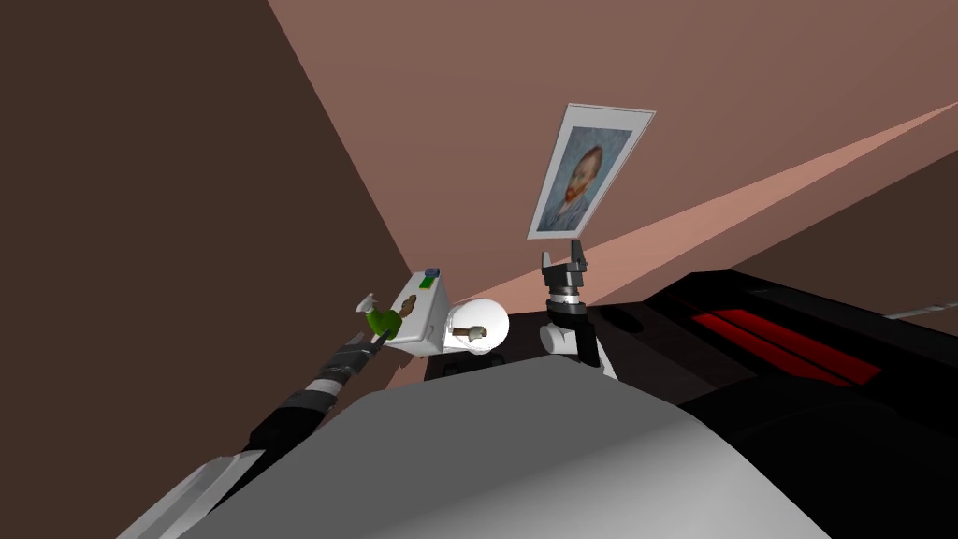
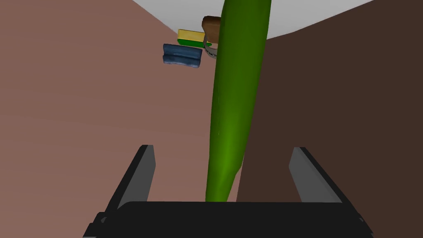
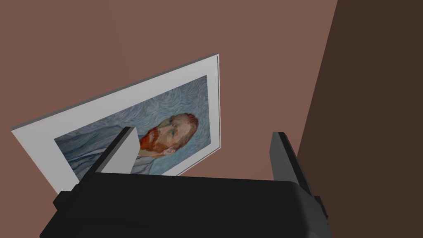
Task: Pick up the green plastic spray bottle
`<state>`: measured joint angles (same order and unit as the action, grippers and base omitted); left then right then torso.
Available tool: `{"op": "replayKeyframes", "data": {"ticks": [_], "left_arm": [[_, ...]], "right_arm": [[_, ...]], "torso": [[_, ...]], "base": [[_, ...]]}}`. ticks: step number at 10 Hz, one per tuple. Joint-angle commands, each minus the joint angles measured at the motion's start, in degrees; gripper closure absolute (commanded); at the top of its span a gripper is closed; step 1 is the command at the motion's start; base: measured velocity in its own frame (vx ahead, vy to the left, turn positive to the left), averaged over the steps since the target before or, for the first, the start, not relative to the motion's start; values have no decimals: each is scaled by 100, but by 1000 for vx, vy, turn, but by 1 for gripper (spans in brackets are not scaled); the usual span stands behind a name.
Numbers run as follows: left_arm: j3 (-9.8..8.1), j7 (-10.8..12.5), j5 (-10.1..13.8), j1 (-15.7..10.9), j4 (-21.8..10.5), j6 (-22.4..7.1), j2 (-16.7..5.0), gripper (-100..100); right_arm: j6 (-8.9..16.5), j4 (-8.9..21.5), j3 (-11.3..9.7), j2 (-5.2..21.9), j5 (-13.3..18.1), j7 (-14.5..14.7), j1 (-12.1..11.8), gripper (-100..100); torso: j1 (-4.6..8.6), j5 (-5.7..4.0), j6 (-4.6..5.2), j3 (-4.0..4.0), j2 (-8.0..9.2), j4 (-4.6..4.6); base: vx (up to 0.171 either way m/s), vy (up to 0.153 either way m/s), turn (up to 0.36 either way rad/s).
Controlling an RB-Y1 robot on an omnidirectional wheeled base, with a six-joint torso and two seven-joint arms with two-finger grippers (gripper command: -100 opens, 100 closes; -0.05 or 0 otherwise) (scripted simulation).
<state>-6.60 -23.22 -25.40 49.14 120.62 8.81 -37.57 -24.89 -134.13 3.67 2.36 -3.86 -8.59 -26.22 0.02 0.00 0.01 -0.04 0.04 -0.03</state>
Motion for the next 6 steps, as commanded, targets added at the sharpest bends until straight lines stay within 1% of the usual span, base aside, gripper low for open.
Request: {"op": "replayKeyframes", "data": {"ticks": [1, 2, 3, 4, 5, 6], "left_arm": [[17, -5, -2, -132, -168, 9, -2, -100], [294, 111, 41, -355, -394, 39, -94, -100], [315, 111, 41, -517, -590, 39, -94, -100], [315, 111, 41, -696, -765, 39, -94, -100], [315, 111, 41, -840, -886, 39, -94, -100], [315, 111, 41, -1041, -1101, 39, -94, -100]], "right_arm": [[0, 0, 0, 0, 0, 0, 0, 0], [0, 0, 0, 0, 0, 0, 0, 0], [0, 0, 0, 0, 0, 0, 2, 0], [0, 0, 0, 0, 0, 0, 2, 0], [0, 0, 0, 0, 0, 0, 1, 0], [0, 0, 0, 0, 0, 0, 0, 0]], "torso": [[0, 0, 0, 0, 0, 0], [-4, 1, 0, 6, -9, 2], [-7, 2, 3, -12, 25, -3], [-6, 2, 0, -26, 47, -10], [-1, 0, -1, -23, 39, -9], [0, 0, 0, -11, 18, -4]], "base": [[20, 2, -3], [-116, 9, -128], [-169, 3, -83], [-109, -14, 4], [-41, -14, 15], [4, -9, 2]]}}
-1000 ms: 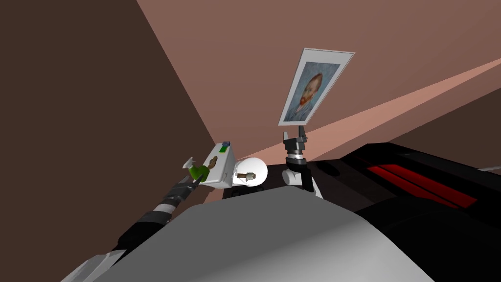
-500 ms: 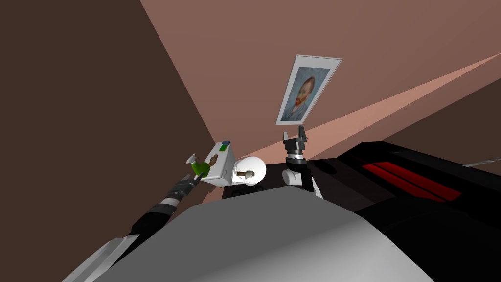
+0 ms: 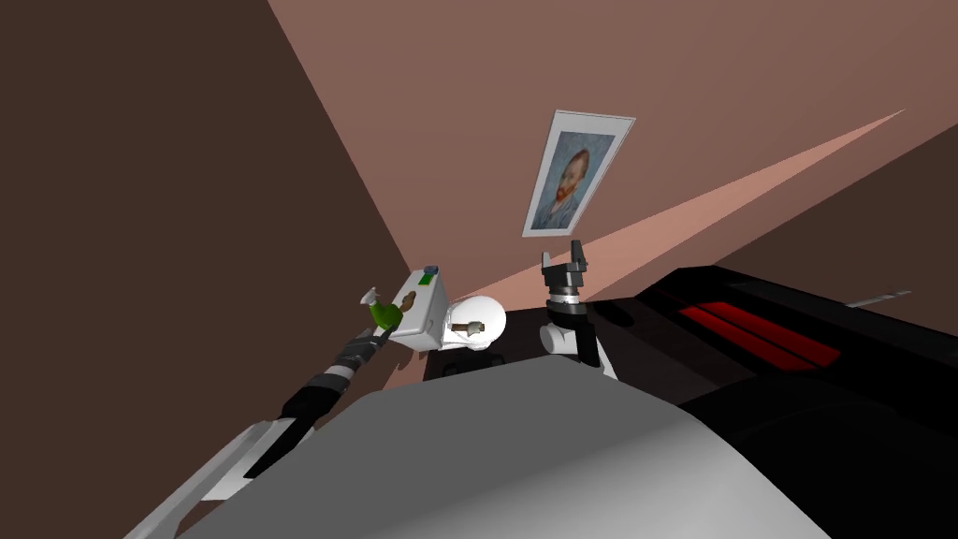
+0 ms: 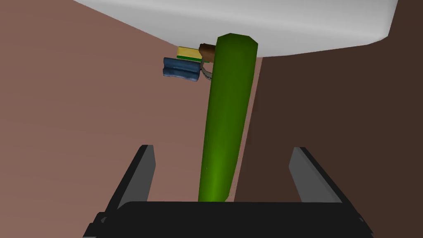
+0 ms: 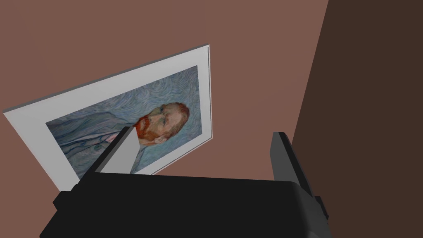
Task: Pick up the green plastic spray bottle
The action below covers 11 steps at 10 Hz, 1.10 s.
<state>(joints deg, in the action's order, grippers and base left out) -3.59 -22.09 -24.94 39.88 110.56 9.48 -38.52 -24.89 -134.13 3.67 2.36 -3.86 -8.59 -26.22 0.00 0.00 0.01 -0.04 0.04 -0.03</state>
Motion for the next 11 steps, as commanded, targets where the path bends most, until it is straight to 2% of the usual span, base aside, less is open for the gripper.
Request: {"op": "replayKeyframes", "data": {"ticks": [1, 3, 5, 6, 8, 10, 11], "left_arm": [[286, 114, 37, -286, -286, 2, -89, -100], [312, 114, 37, -652, -608, 2, -89, -100], [312, 114, 37, -1025, -1018, 2, -89, -100], [597, 230, 80, -1217, -1199, 32, -180, -100], [610, 230, 80, -1573, -1554, 32, -180, -100], [610, 230, 80, -1889, -1858, 32, -180, -100], [610, 230, 80, -1955, -1961, 32, -180, -100]], "right_arm": [[0, 0, 0, 0, 0, 0, 0, 0], [0, 0, 0, 0, 0, 0, 2, 0], [0, 0, 0, 0, 0, 0, 0, 0], [0, 0, 0, 0, 0, 0, 0, 0], [0, 0, 0, 0, 0, 0, 2, 0], [0, 0, 0, 0, 0, 0, 0, 0], [0, 0, 0, 0, 0, 0, 0, 0]], "torso": [[0, 0, 0, 0, 0, 0], [-1, 0, -1, -29, 51, -10], [-1, 0, -1, -8, 13, -3], [-1, 0, 0, 2, -4, 1], [-2, 0, -1, -26, 46, -9], [0, -1, -2, -9, 14, -3], [-2, 0, -1, 1, -2, 0]], "base": [[-125, -14, -134], [-140, -3, -34], [-6, -8, 5], [-116, -19, -115], [-130, -2, -43], [-13, -9, 4], [14, -3, -2]]}}
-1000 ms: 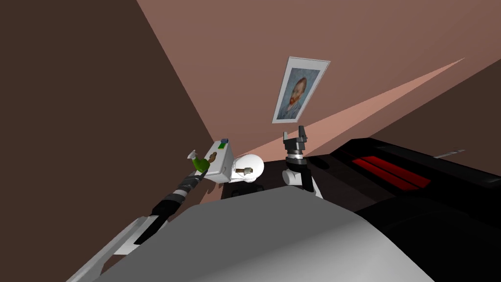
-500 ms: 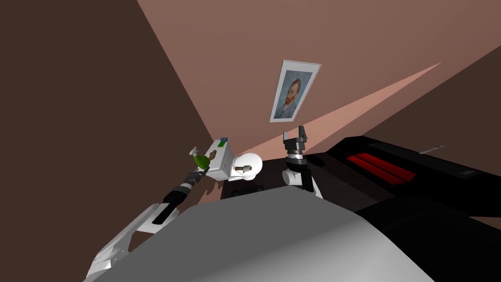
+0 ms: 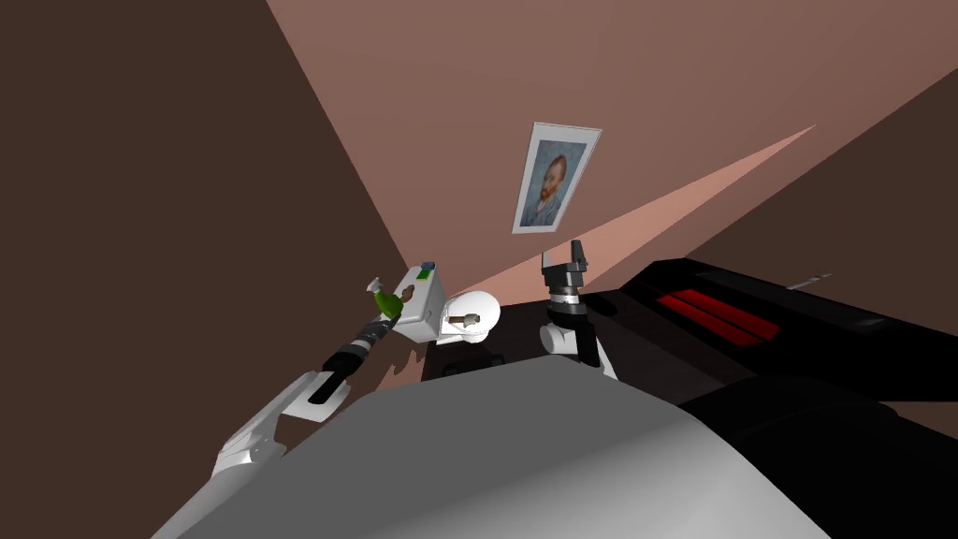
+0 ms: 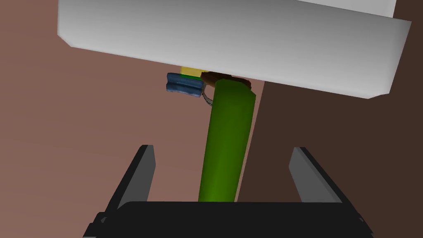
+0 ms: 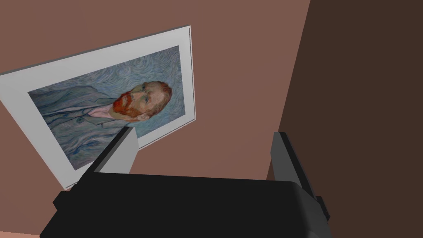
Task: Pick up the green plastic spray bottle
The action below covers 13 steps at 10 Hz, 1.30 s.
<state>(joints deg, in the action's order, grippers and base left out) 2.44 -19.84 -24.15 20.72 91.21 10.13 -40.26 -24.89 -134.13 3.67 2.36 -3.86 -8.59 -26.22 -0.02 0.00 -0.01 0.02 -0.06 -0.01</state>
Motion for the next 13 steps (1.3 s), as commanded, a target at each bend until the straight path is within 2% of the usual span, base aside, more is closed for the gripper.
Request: {"op": "replayKeyframes", "data": {"ticks": [1, 3, 5, 6, 9, 10, 11, 12, 13], "left_arm": [[286, 121, 43, -286, -286, -4, -98, -100], [304, 121, 43, -624, -639, -4, -98, -100], [304, 121, 43, -954, -959, -4, -98, -100], [602, 238, 85, -1147, -1110, 25, -189, -100], [602, 238, 85, -1696, -1602, 25, -189, -100], [602, 238, 85, -1841, -1737, 25, -189, -100], [602, 238, 85, -1871, -1876, 25, -189, -100], [880, 354, 128, -2089, -2039, 55, -280, -100], [899, 354, 128, -2240, -2181, 55, -280, -100]], "right_arm": [[0, 0, 0, 0, 0, 0, 0, 0], [0, 0, 0, 0, 0, 0, 2, 0], [0, 0, 0, 0, 0, 0, 1, 0], [0, 0, 0, 0, 0, 0, 0, 0], [0, 0, 0, 0, 0, 0, 1, 0], [0, 0, 0, 0, 0, 0, 1, 0], [0, 0, 0, 0, 0, 0, 0, 0], [0, 0, 0, 0, 0, 0, 0, 0], [0, 0, -1, 0, 0, 0, 2, 0]], "torso": [[0, 0, 0, 0, 0, 0], [4, -1, -1, -32, 55, -12], [1, -1, -1, -15, 24, -6], [0, -1, -1, -6, 9, -3], [8, -2, -2, -26, 45, -10], [3, -1, -2, -16, 27, -7], [0, -1, -2, -6, 9, -3], [-2, 0, -3, -1, 1, 0], [4, 0, 2, -23, 44, -7]], "base": [[-132, -29, -134], [-129, -6, -35], [-18, -4, 6], [-112, -7, -141], [-100, -20, -18], [0, 0, 0], [15, 2, -3], [-150, -13, -150], [-210, -30, -75]]}}
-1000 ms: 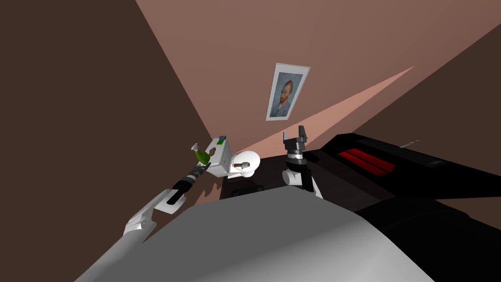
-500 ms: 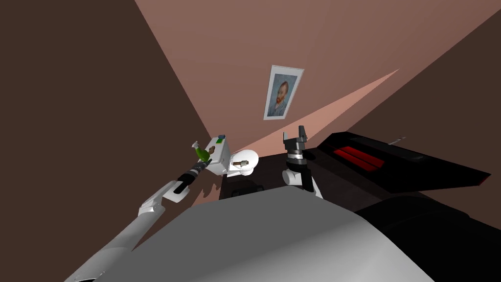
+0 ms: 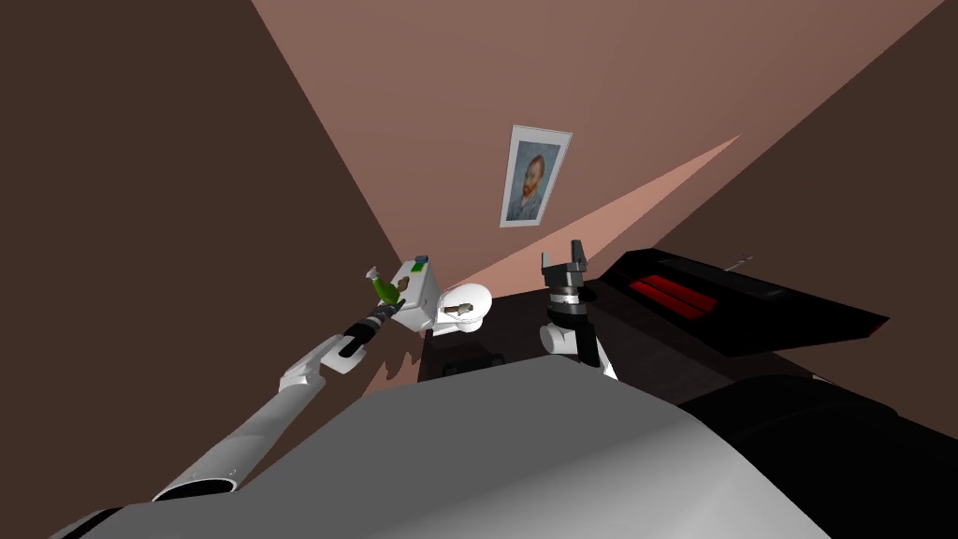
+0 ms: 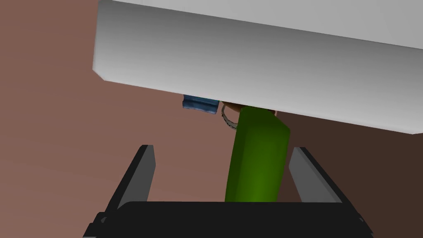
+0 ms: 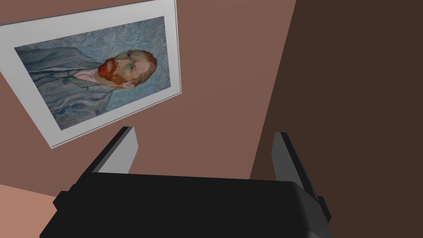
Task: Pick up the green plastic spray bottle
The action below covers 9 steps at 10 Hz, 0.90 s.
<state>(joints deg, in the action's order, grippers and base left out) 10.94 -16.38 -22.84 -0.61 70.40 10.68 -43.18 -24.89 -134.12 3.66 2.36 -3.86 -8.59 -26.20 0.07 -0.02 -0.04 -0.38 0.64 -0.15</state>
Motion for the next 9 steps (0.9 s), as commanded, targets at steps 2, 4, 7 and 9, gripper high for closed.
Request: {"op": "replayKeyframes", "data": {"ticks": [2, 4, 7, 9], "left_arm": [[49, 8, -3, -478, -464, 0, 12, -100], [49, 8, -3, -654, -744, 0, 12, -100], [347, 124, 40, -1298, -1376, 30, -79, -100], [347, 124, 40, -1570, -1622, 30, -79, -100]], "right_arm": [[0, 0, 0, 0, 0, 0, -1, 0], [0, 0, 1, 1, 0, 0, -2, 0], [0, 0, 0, 0, 0, 0, 0, 0], [0, 0, 1, 0, 0, 0, -2, 0]], "torso": [[-1, 0, 0, 11, -22, 3], [-11, 2, 1, 40, -72, 15], [1, -1, 0, 4, -8, 2], [-8, 1, -1, 25, -47, 8]], "base": [[-49, -16, 20], [30, 6, -4], [-140, -26, -67], [-6, -1, 7]]}}
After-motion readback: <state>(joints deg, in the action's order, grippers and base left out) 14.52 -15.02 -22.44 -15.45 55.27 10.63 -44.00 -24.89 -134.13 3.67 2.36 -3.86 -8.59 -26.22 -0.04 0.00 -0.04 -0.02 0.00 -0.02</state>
